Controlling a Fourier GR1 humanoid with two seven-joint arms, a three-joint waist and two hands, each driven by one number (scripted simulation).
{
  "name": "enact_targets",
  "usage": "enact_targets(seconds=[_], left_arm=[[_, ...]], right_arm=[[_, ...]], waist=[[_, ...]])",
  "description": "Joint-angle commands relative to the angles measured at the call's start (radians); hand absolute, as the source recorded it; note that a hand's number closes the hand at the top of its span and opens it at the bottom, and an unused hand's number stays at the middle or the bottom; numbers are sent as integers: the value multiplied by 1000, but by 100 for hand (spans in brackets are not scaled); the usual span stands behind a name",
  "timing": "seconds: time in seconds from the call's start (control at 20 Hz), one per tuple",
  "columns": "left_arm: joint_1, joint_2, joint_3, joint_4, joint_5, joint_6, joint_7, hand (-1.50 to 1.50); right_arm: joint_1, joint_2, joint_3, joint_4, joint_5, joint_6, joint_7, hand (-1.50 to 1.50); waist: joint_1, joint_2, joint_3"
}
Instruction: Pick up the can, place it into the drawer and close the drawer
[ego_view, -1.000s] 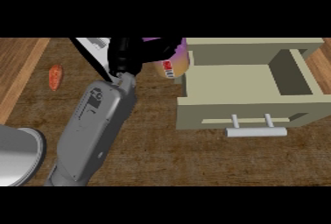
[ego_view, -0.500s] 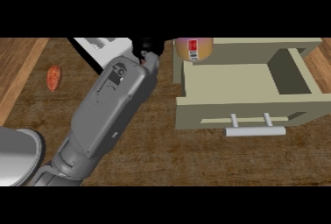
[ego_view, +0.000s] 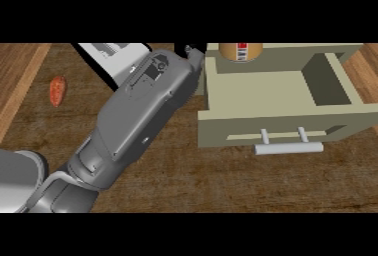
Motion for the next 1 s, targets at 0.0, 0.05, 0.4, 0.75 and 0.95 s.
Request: enact_targets(seconds=[0.0, 0.05, 0.4, 0.75, 0.95], left_arm=[[16, 0, -90, 67, 115, 11, -90, 150], [-33, 0, -62, 94, 105, -6, -72, 150], [-146, 0, -162, 201, 224, 72, -77, 150], [-142, 0, -249, 269, 306, 87, -107, 150], [-121, 0, -312, 271, 351, 110, -127, 150]], right_arm=[[5, 2, -6, -3, -8, 25, -7, -150], [-6, 5, 2, -14, -1, -11, 32, -150], [-58, -23, 7, -28, -12, -42, 63, -150], [-40, 1, 14, -26, 0, 5, 39, -150], [-80, -10, 25, -22, 21, -33, 68, -150]], waist=[[-18, 3, 0], [-3, 2, 0], [-24, 6, 1], [-38, 8, 1], [-41, 10, 1]])
